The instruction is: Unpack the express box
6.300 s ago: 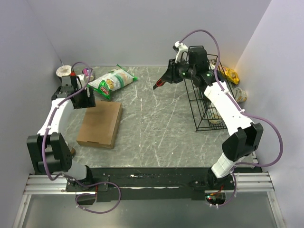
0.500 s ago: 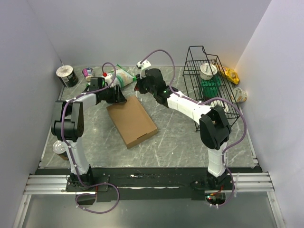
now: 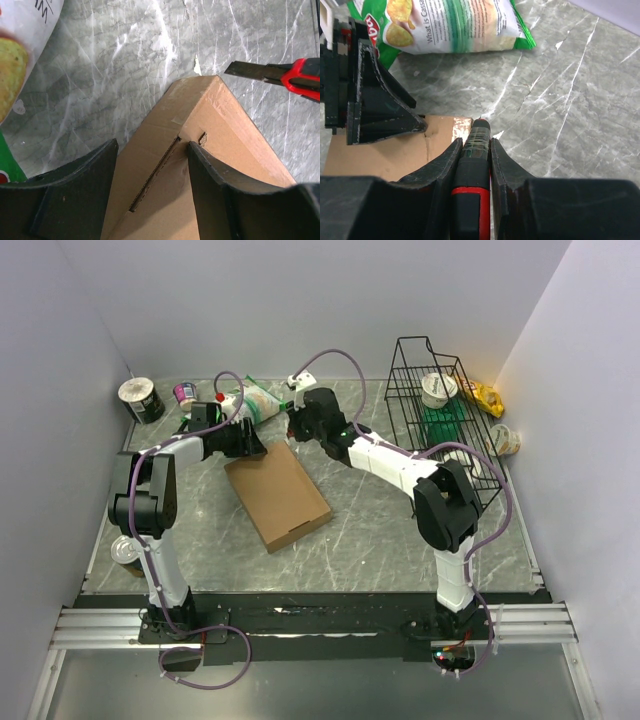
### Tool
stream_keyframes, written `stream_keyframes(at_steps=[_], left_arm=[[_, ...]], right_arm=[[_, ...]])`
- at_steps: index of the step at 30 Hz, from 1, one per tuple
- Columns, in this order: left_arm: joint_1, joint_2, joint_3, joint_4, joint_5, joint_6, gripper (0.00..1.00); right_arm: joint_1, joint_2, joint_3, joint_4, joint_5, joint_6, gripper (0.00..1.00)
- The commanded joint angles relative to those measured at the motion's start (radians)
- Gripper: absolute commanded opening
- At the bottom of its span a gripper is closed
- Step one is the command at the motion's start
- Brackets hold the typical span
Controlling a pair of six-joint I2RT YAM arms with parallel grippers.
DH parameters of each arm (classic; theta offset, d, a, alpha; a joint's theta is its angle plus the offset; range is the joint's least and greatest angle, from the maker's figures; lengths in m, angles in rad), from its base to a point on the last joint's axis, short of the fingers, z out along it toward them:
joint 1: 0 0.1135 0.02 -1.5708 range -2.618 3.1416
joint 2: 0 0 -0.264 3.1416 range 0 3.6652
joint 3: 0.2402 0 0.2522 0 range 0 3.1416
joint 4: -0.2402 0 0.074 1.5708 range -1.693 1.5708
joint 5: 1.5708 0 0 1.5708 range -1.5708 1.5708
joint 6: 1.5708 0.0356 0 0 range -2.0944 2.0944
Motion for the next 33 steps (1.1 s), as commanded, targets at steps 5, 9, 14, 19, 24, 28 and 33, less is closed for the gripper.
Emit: stream_keyframes(at_steps=[5, 9, 14, 19, 24, 28, 33], left_arm=[[0.004, 0.040, 0.016, -0.014, -0.091, 0.005, 0.63], [0.004, 0.042, 0.018, -0.015, -0.095, 0.004, 0.63], [0.003, 0.040, 0.015, -0.012, -0.097, 0.001, 0.63], [0.003, 0.039, 0.008, -0.009, -0.102, -0.007, 0.63], [0.003, 0.037, 0.007, -0.007, -0.106, -0.007, 0.63], [0.003, 0.040, 0.010, -0.007, -0.105, -0.007, 0.63], [0.001, 0.042, 0.010, -0.009, -0.106, -0.007, 0.63]], right_arm=[[0.008, -0.010, 0.086, 0.065, -0.005, -0.005, 0.00], [0.009, -0.005, 0.083, 0.050, -0.005, 0.002, 0.00], [0.014, 0.006, 0.090, 0.043, -0.011, 0.018, 0.00], [0.012, 0.016, 0.106, 0.025, -0.031, 0.013, 0.00], [0.017, 0.023, 0.112, 0.024, -0.022, 0.007, 0.00], [0.015, 0.026, 0.120, 0.027, -0.019, -0.012, 0.00], [0.015, 0.029, 0.120, 0.017, -0.031, -0.012, 0.00]])
